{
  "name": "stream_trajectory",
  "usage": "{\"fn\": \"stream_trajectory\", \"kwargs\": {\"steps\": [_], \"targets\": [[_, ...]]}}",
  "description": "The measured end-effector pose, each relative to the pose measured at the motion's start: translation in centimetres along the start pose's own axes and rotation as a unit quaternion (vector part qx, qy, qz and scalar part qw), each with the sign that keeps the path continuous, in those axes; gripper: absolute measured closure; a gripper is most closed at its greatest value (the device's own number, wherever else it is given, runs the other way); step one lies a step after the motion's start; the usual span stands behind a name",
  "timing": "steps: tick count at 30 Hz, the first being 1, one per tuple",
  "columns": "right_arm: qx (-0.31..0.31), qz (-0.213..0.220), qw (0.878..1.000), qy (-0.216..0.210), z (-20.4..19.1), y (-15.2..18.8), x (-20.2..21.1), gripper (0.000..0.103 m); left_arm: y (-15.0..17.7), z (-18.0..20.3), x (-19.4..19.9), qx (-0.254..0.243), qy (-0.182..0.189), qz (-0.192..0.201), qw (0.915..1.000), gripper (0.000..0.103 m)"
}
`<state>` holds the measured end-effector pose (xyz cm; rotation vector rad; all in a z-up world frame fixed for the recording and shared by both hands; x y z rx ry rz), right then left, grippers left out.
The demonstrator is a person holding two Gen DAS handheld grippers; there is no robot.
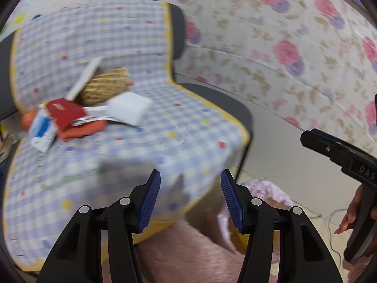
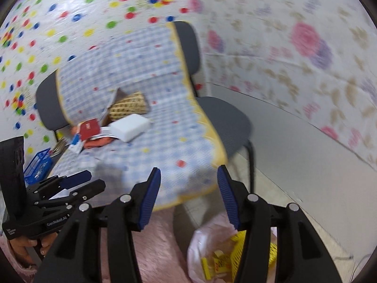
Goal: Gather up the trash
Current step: 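Move the right gripper back to the chair and grasp the white foam block, then grasp the red box with the left gripper while the right gripper holds the foam block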
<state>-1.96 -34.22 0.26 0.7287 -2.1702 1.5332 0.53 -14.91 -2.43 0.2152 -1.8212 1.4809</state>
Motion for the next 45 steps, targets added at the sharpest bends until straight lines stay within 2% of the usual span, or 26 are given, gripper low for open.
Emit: {"fn": "stream_trajectory", "kwargs": {"steps": [6,8,10,14,17,23,24,26,28,34,35,38,42,45], "targets": [[0.039,-0.016,0.999,-0.034,-5.2,-0.9,-2.8,0.053,0.9,-5.7,1.5,0.05,-0.05,0.0,0.9975,0.047],[0.059,-0.018,0.997,-0.038,-6.8,-1.2,-3.9,0.053,1.3,-7.6,2.1,0.065,-0.078,0.0,0.9949,0.034],[0.068,-0.021,0.996,-0.045,-7.9,-1.3,-4.7,0.051,1.5,-9.2,2.7,0.077,-0.1,0.001,0.992,0.032],[0.096,-0.021,0.994,-0.049,-10.2,-1.7,-6.8,0.039,1.6,-12.7,3.9,0.102,-0.136,0.004,0.9855,0.03],[0.114,-0.027,0.992,-0.048,-11.8,-1.9,-9.0,0.038,1.6,-14.5,4.2,0.112,-0.154,0.004,0.9816,0.03],[0.106,-0.042,0.992,-0.048,-13.4,-2.6,-14.9,0.038,1.5,-18.4,3.0,0.134,-0.188,-0.004,0.973,0.03],[0.105,-0.045,0.992,-0.046,-13.5,-2.6,-15.8,0.038,1.5,-19.0,2.6,0.137,-0.189,-0.007,0.9724,0.03],[0.104,-0.06,0.991,-0.051,-13.5,-2.6,-17.9,0.047,1.5,-19.8,2.0,0.141,-0.187,-0.013,0.9722,0.03],[0.104,-0.072,0.991,-0.052,-13.5,-2.6,-19.8,0.05,1.5,-20.3,1.5,0.144,-0.179,-0.015,0.9731,0.03],[0.076,-0.096,0.989,-0.084,-13.3,-3.2,-22.8,0.05,1.2,-20.6,0.4,0.146,-0.163,-0.018,0.9756,0.032],[0.069,-0.099,0.989,-0.09,-13.2,-3.2,-23.1,0.057,1.2,-20.6,0.3,0.147,-0.159,-0.018,0.9761,0.032],[0.058,-0.097,0.988,-0.102,-13.0,-3.0,-22.4,0.067,0.9,-20.5,-0.1,0.148,-0.156,-0.02,0.9763,0.033],[0.074,-0.081,0.99,-0.094,-12.4,-3.0,-20.0,0.069,0.5,-20.2,-0.4,0.153,-0.149,-0.019,0.9767,0.034],[0.085,-0.049,0.992,-0.077,-11.1,-3.3,-17.1,0.069,-0.2,-19.9,-1.1,0.159,-0.136,-0.018,0.9777,0.038]]}}
Point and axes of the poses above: each gripper's, at about its wrist camera, not at the fingertips, and x roughly against the way its jaws point, z to its right, y to its underside, the point moved 4 cm from there along -x, roughly the way its jaws point, and after that the axes turned 10 degrees about -x, right-handed, at the moved point
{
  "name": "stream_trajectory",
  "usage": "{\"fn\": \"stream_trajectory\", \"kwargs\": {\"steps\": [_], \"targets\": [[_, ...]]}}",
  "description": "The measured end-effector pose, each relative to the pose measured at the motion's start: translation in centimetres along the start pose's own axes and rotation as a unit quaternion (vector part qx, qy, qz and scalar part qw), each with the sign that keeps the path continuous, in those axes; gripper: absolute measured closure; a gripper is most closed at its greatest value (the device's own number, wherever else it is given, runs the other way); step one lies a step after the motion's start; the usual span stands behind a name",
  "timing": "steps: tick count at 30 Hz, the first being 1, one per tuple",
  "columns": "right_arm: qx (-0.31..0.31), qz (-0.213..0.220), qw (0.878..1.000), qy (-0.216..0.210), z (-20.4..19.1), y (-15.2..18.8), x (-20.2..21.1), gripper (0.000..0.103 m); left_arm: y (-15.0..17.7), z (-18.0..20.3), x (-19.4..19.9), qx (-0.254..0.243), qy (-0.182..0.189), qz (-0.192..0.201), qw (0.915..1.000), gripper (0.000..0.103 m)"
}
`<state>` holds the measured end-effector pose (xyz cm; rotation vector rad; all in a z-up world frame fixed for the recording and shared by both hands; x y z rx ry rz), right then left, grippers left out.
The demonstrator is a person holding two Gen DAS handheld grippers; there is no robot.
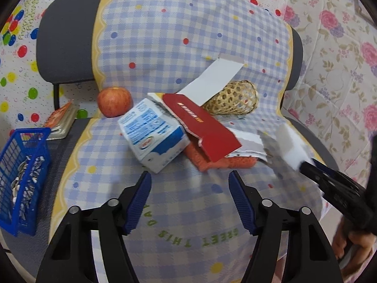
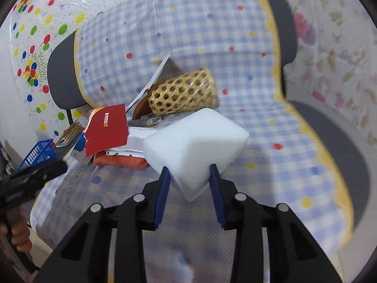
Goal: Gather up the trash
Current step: 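Grasp the red box with the left gripper while the right gripper holds the foam block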
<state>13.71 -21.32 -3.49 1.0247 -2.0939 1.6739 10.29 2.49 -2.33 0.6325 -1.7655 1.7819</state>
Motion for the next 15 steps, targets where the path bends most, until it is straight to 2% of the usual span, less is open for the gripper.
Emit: {"fn": "stream_trajectory", "kwargs": {"steps": [5,11,15], "targets": [[0.007,0.028,0.999,0.02,1.5,0.4,3.2,0.069,-1.5,0.9,-2.0,0.01,0.022,-0.009,0.9997,0.063],[-0.003,0.025,0.999,0.026,2.8,1.0,3.8,0.069,-2.7,0.6,-5.3,0.049,0.039,-0.029,0.9976,0.065],[-0.006,0.02,0.999,0.026,3.0,1.3,3.5,0.069,-3.4,0.4,-6.3,0.076,0.057,-0.029,0.9951,0.065]]}}
Point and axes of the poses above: each gripper's, at about its wrist camera, not at the fingertips, and x roughly against the way its jaws point, z to its right, y to its underside, the point moved 4 cm from there along -x, roughly the way its jaws point, and after that the axes turned 10 degrees about -x, right-handed, at the moved point
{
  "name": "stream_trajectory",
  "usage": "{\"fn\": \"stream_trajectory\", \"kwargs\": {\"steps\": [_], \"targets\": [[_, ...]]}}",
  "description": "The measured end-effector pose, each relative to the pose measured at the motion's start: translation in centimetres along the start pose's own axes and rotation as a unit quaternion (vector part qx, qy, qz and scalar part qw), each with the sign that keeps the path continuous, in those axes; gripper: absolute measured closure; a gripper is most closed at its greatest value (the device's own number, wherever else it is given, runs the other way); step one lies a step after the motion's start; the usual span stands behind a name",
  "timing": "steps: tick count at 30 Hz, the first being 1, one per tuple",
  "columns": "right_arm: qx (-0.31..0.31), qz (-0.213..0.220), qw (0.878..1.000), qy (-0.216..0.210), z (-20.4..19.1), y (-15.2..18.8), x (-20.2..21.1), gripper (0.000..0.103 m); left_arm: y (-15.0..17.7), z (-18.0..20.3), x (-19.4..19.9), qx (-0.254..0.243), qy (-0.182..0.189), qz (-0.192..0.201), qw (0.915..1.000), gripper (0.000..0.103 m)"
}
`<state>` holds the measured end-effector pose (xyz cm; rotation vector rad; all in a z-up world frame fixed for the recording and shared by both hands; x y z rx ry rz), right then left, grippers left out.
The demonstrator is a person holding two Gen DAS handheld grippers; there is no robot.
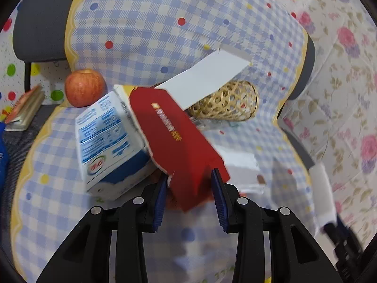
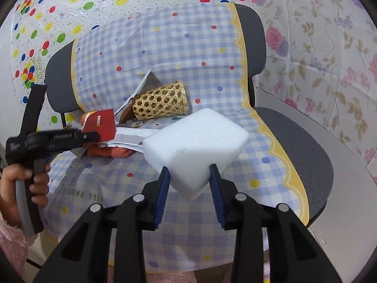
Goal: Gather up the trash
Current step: 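Grasp the red box with the left gripper while the right gripper holds the foam block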
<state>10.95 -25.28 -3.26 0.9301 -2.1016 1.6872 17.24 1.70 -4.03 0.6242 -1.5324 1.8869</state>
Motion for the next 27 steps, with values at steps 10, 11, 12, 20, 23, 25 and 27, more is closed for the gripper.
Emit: {"fn": "stream_trajectory", "kwargs": {"steps": [10,11,12,20,23,25,27], "targets": [[0.01,0.01,1.0,0.0,-0.9,0.2,1.3,0.068,-2.3,1.7,6.2,-0.063,-0.033,0.093,0.9931,0.101],[0.007,0.011,1.0,-0.002,-0.8,0.2,1.4,0.069,-2.5,1.9,7.2,-0.076,-0.038,0.105,0.9909,0.101],[0.003,0.011,1.0,-0.006,-0.9,0.1,1.6,0.069,-2.6,2.0,8.4,-0.09,-0.045,0.115,0.9883,0.101],[0.006,0.014,1.0,-0.023,-2.3,0.4,3.6,0.068,1.5,3.9,11.5,-0.141,-0.04,0.108,0.9833,0.101],[0.011,0.016,1.0,-0.022,-2.6,0.6,4.5,0.068,4.1,5.0,11.6,-0.157,-0.039,0.096,0.9822,0.101],[0.013,0.016,1.0,-0.019,-2.7,0.7,5.0,0.068,5.3,5.8,11.7,-0.165,-0.029,0.089,0.9818,0.101],[0.013,0.016,1.0,-0.014,-2.7,1.1,5.7,0.068,6.3,6.6,11.8,-0.172,-0.016,0.084,0.9813,0.101]]}}
Point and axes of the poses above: each gripper's, at about its wrist camera, not at the fingertips, and x roughly against the way its jaws point, z to its right, y to its underside, the point moved 4 cm from there along -x, roughly the way its jaws point, and after that the axes turned 10 degrees about -x, right-handed, at the moved point
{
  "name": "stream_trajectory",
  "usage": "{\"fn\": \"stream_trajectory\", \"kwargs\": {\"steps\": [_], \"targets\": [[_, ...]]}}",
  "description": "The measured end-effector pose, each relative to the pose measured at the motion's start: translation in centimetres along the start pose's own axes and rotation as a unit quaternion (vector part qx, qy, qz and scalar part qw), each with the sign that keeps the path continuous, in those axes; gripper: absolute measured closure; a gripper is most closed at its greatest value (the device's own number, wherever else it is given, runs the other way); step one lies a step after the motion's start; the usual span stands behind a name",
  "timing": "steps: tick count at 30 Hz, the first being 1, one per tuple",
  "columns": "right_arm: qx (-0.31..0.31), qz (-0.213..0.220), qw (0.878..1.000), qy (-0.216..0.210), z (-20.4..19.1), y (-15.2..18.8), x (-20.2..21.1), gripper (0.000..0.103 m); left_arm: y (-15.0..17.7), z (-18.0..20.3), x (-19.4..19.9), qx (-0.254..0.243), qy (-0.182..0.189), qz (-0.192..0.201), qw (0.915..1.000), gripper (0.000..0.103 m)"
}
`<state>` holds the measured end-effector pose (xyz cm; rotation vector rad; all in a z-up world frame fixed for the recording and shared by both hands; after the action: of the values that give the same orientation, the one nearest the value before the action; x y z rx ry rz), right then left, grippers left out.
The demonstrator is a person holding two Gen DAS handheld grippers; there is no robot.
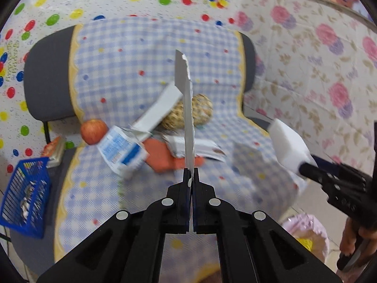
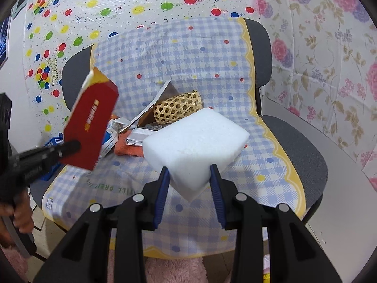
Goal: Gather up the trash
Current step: 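Grasp the red box with the left gripper while the right gripper holds the foam block, then carry the foam block and red box over the bin and release both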
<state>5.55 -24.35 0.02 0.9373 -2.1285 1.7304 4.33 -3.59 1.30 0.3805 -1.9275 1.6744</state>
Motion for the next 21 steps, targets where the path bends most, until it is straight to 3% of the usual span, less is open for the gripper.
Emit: {"fn": "stream_trajectory", "kwargs": {"steps": [11,16,21], "targets": [[0.002,-0.001,0.998,0.059,2.2,2.8,5.0,0.067,2.2,7.0,1.0,-0.043,0.082,-0.011,0.9957,0.101],[-0.002,-0.005,0.995,0.102,4.2,4.7,7.7,0.067,2.9,11.5,0.7,-0.085,0.135,-0.019,0.9869,0.101],[-0.024,-0.015,0.989,0.144,7.0,7.1,10.1,0.066,3.6,16.6,0.2,-0.136,0.19,-0.034,0.9718,0.101]]}}
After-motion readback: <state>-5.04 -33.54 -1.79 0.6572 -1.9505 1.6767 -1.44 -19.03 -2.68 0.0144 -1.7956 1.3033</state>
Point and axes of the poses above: each gripper's, at about its wrist camera, not at the fingertips, and x roughly against the way its jaws point, z to its right, y to its underside, the point moved 4 cm from there along -x, roughly the way its jaws point, and after that the axes turned 10 degrees about -x, right-handed, at the moved point
